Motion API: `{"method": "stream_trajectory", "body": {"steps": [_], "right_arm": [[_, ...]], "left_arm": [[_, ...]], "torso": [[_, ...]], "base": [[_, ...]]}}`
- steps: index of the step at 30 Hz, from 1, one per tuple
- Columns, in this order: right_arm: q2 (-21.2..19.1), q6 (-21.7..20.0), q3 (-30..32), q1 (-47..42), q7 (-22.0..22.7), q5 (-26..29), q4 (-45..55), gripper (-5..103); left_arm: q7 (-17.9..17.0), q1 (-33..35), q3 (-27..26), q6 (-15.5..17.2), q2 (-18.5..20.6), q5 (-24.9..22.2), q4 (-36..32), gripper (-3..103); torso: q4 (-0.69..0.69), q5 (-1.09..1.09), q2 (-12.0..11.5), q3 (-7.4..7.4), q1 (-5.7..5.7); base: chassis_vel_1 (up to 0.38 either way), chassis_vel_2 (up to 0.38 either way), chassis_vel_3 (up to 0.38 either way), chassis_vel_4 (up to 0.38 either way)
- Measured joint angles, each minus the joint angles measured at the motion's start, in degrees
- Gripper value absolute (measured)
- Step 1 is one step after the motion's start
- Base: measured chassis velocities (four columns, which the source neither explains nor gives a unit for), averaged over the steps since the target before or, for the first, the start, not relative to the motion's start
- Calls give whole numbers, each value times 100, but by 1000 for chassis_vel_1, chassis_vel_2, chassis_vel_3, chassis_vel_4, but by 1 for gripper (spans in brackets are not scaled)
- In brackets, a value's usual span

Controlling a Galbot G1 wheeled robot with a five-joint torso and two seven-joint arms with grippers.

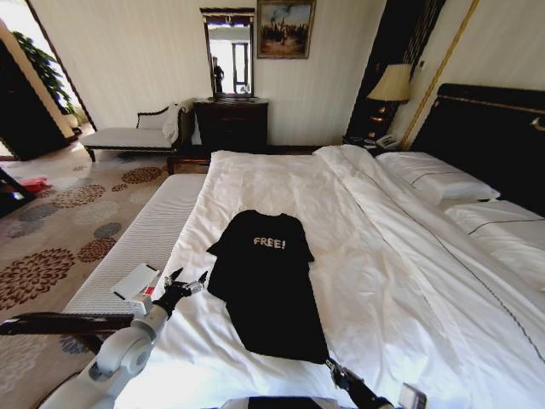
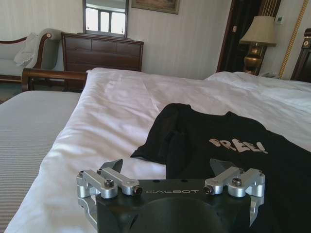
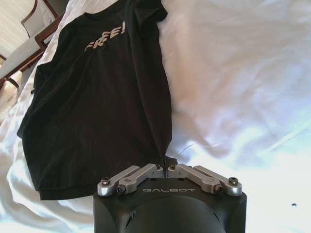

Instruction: Fold the clothes on the bed.

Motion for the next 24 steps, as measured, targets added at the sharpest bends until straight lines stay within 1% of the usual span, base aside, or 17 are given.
{"method": "stream_trajectory", "body": {"steps": [3,6,7,8,11,14,18,20,21,22,23,24], "right_arm": [[7,101,15,9,-26,-187,-22,0],[5,110,16,130,-24,-184,-85,0],[1,110,17,184,-21,-166,-107,0],[-25,109,16,270,-10,-120,-147,0],[-76,105,14,328,-2,-104,-186,0],[-159,79,13,385,21,-48,-207,0],[-223,55,23,414,39,19,-206,0],[-275,31,35,433,56,66,-205,0],[-275,31,35,433,56,66,-205,0],[-306,16,42,453,73,97,-205,0],[-330,2,42,470,89,126,-205,0],[-330,2,42,470,89,126,-205,0]], "left_arm": [[54,41,1,-4,-4,5,26,100],[71,80,13,42,27,12,43,100],[76,101,25,94,71,15,58,100],[84,133,73,213,208,39,129,100],[121,142,146,279,352,51,218,100],[190,73,343,371,515,-102,350,100],[248,-54,571,386,496,-150,507,100],[274,-203,797,380,390,-109,630,100],[274,-203,797,380,390,-109,630,100],[277,-311,932,376,304,-90,702,102],[277,-399,1027,369,231,-73,767,100],[277,-399,1027,369,231,-73,767,100]], "torso": [[0,-1,0,0,0],[0,0,0,0,0],[0,0,0,0,0],[1,1,0,0,0],[0,1,0,0,0],[0,1,0,0,0],[0,1,0,0,0],[0,0,0,0,0],[0,0,0,0,0],[0,0,0,1,0],[0,0,0,1,0],[0,0,0,1,0]], "base": [[0,0,0,0],[0,0,0,0],[0,0,0,0],[0,0,0,0],[0,0,0,0],[0,0,0,0],[0,0,0,0],[0,0,0,0],[0,0,0,0],[0,0,0,0],[0,0,0,0],[0,0,0,0]]}}
